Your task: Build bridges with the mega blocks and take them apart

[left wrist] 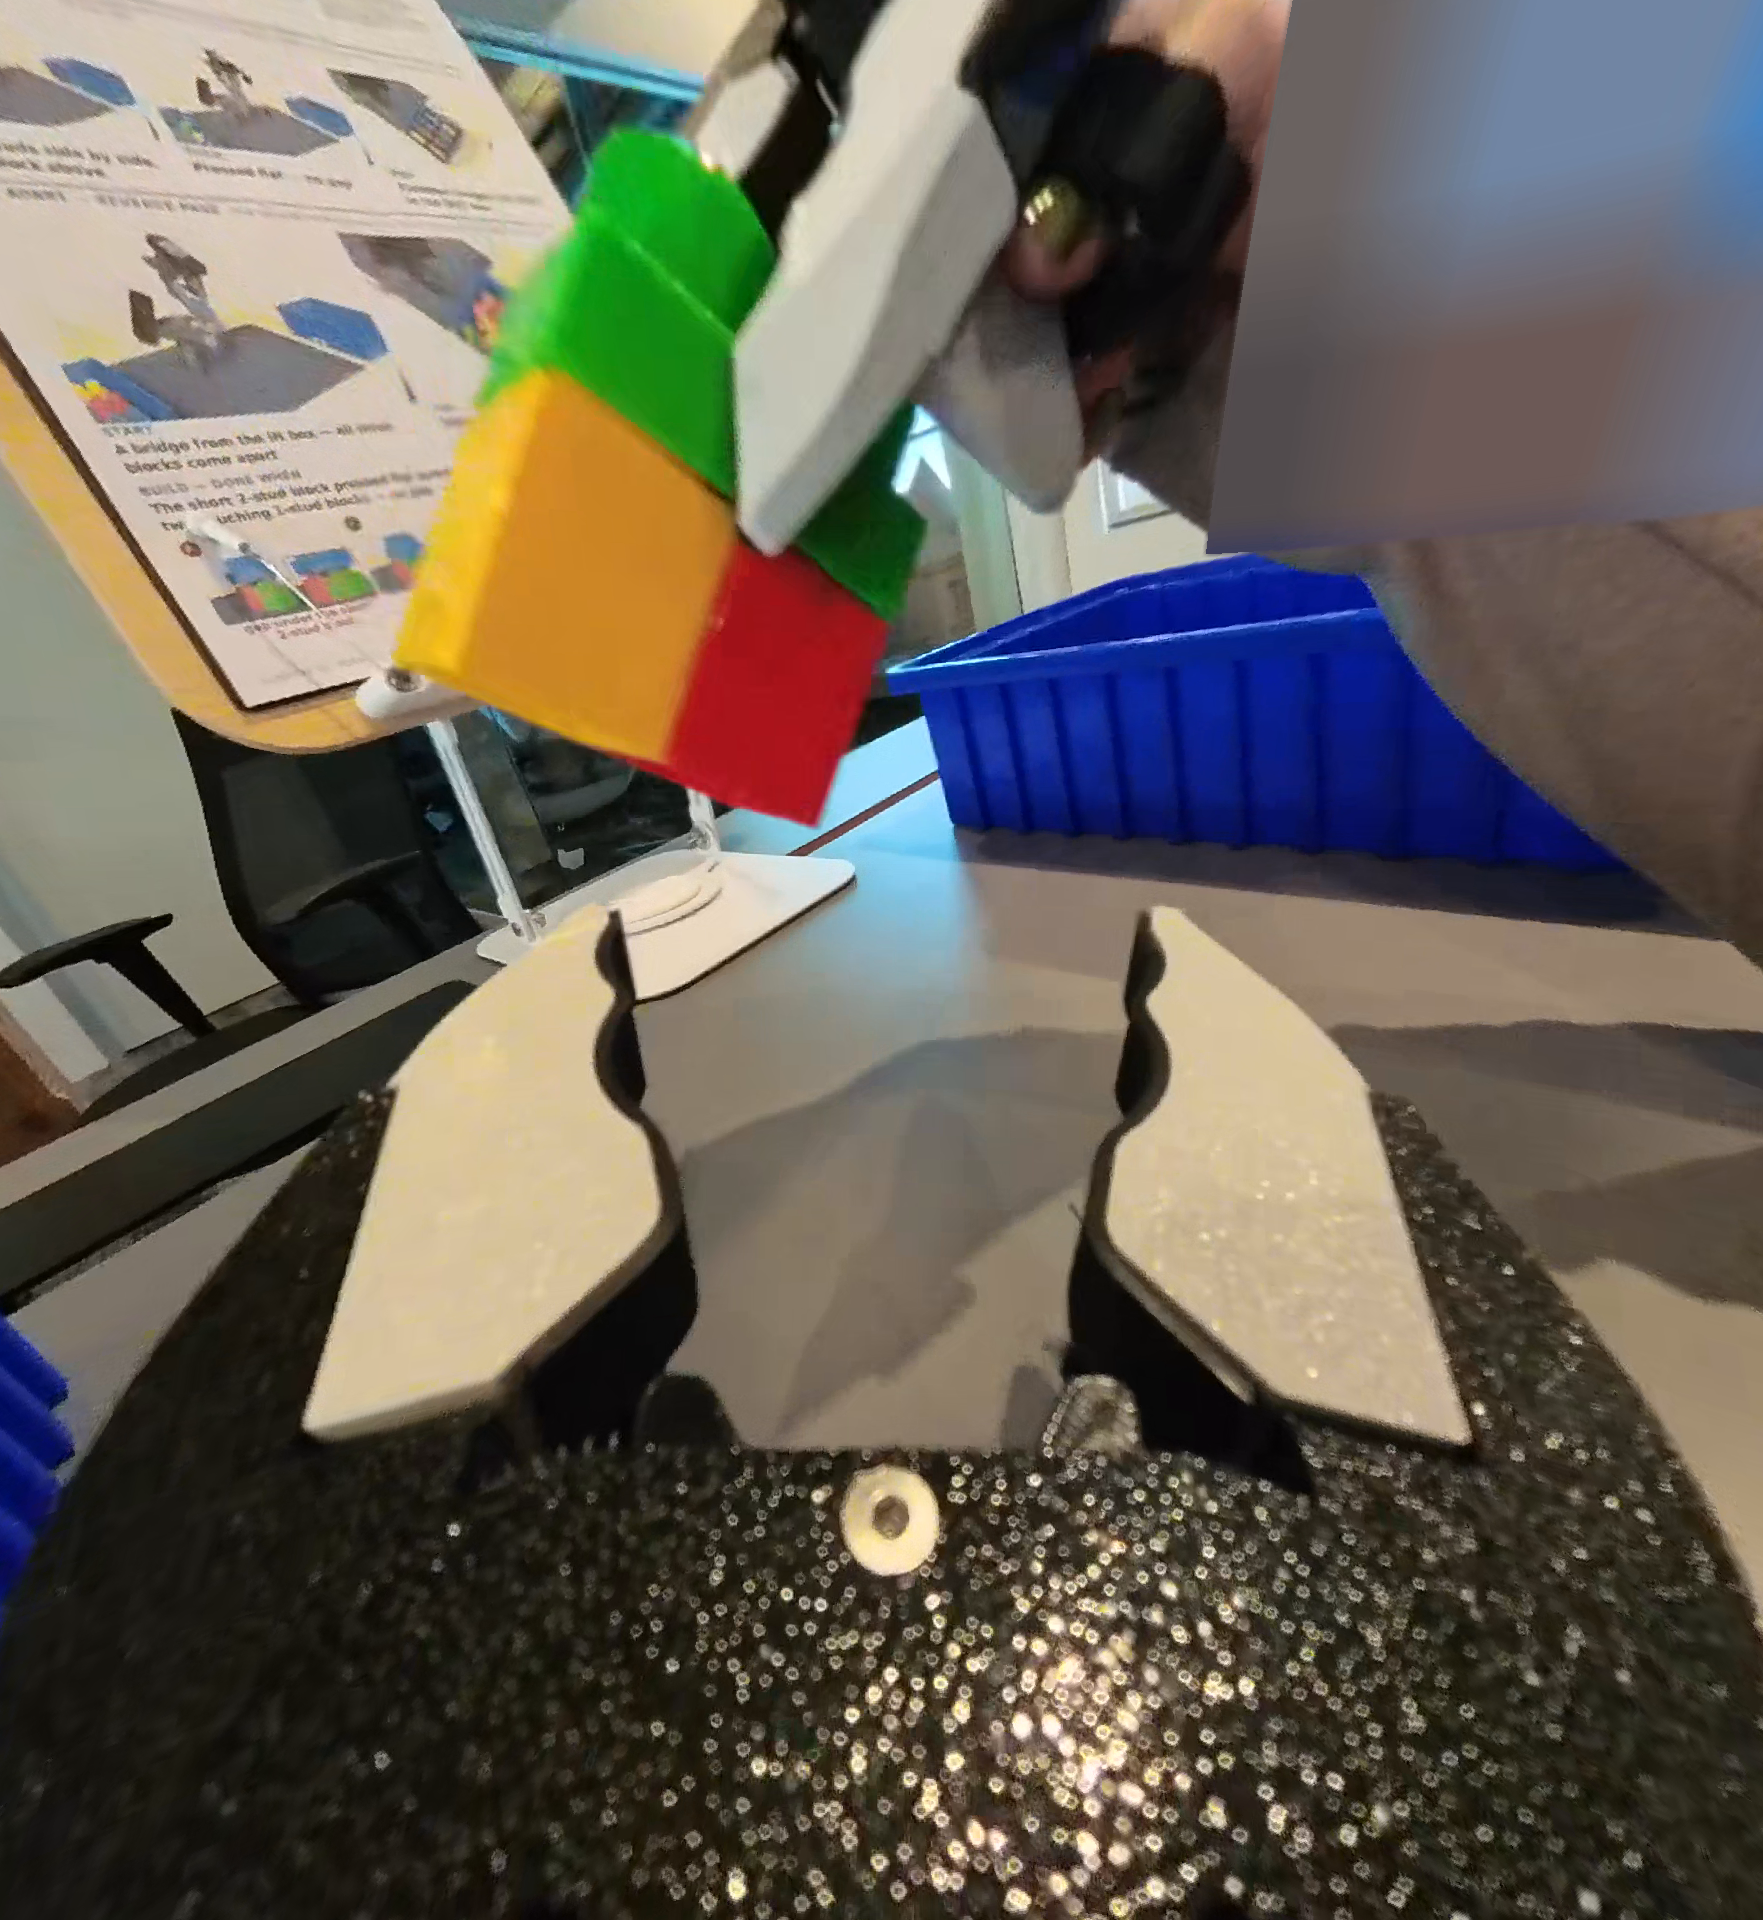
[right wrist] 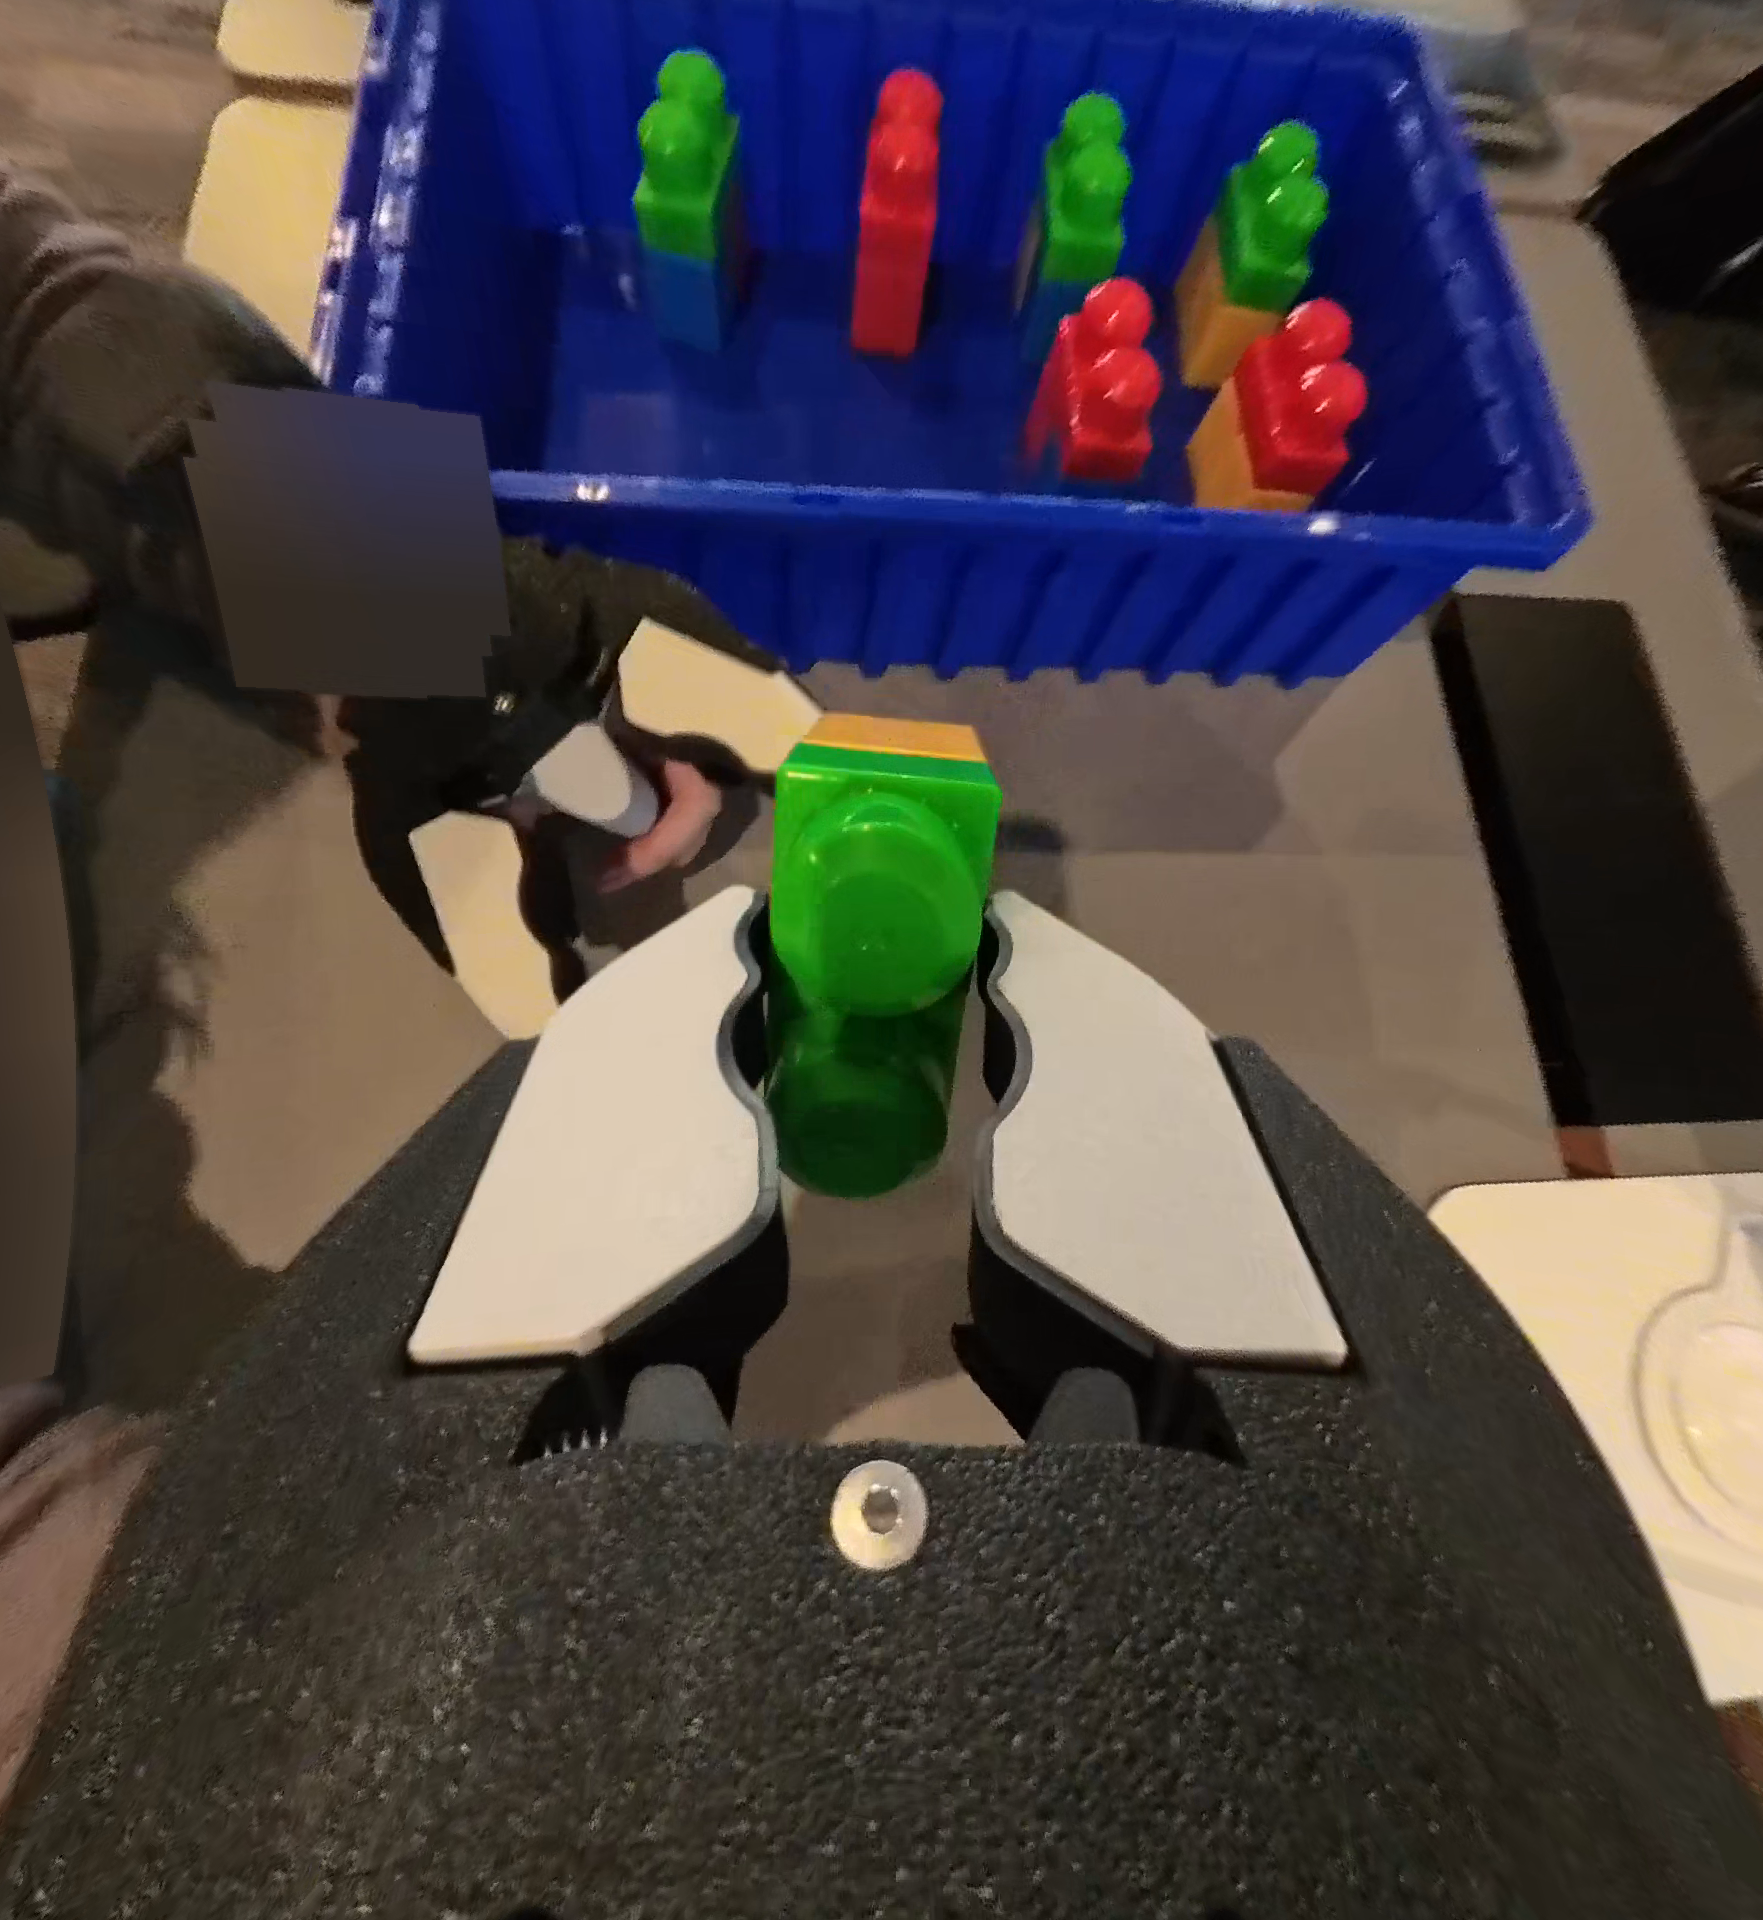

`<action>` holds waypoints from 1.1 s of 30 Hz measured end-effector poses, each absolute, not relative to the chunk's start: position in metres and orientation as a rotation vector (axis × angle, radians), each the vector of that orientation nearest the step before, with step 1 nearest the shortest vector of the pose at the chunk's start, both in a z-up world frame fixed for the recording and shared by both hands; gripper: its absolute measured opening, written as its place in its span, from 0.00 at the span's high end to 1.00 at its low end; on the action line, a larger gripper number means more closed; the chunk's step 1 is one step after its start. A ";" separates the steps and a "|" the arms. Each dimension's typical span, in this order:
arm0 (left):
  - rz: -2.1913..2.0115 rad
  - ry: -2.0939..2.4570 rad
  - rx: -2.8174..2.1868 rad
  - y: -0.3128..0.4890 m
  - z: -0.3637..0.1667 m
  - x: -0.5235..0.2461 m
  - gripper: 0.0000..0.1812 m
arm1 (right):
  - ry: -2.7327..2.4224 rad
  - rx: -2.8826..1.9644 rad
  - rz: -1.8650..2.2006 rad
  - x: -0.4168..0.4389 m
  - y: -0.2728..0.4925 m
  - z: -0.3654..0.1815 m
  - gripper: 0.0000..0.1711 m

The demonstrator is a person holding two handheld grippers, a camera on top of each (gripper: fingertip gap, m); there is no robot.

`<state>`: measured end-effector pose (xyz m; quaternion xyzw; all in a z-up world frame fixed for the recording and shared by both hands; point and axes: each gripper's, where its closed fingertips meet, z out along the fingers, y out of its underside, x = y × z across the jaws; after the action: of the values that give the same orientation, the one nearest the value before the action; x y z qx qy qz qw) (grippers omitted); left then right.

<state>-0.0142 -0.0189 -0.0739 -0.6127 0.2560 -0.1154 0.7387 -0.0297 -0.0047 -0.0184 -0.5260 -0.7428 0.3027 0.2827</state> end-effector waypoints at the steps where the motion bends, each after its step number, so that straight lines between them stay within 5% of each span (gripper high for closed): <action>1: -0.261 0.555 -1.345 -0.019 -0.074 -0.014 0.49 | -2.015 -1.418 0.820 -0.026 -0.005 -0.023 0.78; 8: -0.420 0.552 -1.324 -0.029 -0.069 -0.001 0.48 | -2.219 -1.547 0.939 0.003 -0.024 -0.059 0.78; 12: -0.810 0.452 -1.337 -0.046 -0.063 0.015 0.58 | -2.387 -1.618 1.018 0.009 -0.049 -0.071 0.78; 18: -0.809 0.488 -1.333 -0.048 -0.065 0.015 0.78 | -2.432 -1.481 1.071 0.003 -0.060 -0.063 0.78; 25: -0.808 0.496 -1.323 -0.048 -0.065 0.015 0.69 | -2.349 -1.394 1.206 -0.002 -0.060 -0.049 0.79; 33: -0.908 0.518 -1.293 -0.055 -0.058 0.018 0.78 | -2.351 -1.367 1.362 0.002 -0.066 -0.041 0.79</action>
<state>0.0176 -0.0549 -0.0581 -0.5746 0.2303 -0.4034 0.6739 0.0017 -0.0658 -0.0409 -0.4489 -0.7720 0.4473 0.0501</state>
